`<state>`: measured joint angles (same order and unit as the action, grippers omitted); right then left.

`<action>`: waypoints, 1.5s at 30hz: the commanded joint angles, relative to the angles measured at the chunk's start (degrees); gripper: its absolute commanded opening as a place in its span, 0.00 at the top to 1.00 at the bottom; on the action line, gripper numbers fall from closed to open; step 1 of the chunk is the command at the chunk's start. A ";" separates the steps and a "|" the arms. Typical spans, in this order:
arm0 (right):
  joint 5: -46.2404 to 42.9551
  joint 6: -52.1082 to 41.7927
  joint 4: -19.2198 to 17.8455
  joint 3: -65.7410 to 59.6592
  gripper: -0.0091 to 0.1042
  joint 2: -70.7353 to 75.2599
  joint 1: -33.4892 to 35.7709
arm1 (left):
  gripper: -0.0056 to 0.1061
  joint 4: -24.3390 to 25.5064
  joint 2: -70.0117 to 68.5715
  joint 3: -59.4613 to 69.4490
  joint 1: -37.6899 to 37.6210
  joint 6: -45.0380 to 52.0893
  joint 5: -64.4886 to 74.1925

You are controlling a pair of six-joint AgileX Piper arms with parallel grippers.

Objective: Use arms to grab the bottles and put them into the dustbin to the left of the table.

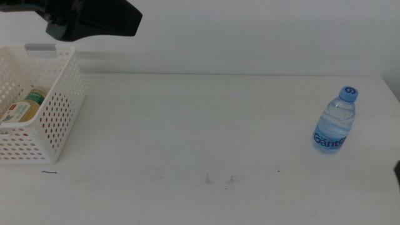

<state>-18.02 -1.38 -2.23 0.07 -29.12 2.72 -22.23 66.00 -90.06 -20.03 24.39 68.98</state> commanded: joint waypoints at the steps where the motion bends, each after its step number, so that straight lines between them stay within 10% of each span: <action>1: -9.66 -0.80 -0.43 -0.07 0.22 -9.69 -0.46 | 0.11 0.23 -0.06 0.17 -0.32 -0.50 -0.76; 14: -47.32 -0.97 -0.99 6.33 0.22 -52.30 -0.46 | 0.11 1.64 -0.06 0.17 -0.32 -0.50 -0.76; 32: -44.36 4.43 -5.01 33.08 0.23 -83.39 -0.46 | 0.11 1.64 -0.06 0.17 -0.32 -0.50 -0.76; 36: -34.95 4.69 -5.46 37.25 0.50 -85.67 -0.46 | 0.11 1.64 -0.06 0.17 -0.32 -0.50 -0.76; 38: -30.72 4.69 -5.46 38.38 0.89 -85.80 0.32 | 0.11 1.38 -0.06 0.17 -0.32 -0.50 -0.76; 45: -20.47 5.50 -2.40 51.02 0.94 -84.57 13.88 | 0.11 1.24 -0.06 0.17 -0.32 -0.50 -0.76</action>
<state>-39.81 4.01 -2.46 47.58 -114.10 12.65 -20.71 66.00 -90.06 -20.03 24.39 68.98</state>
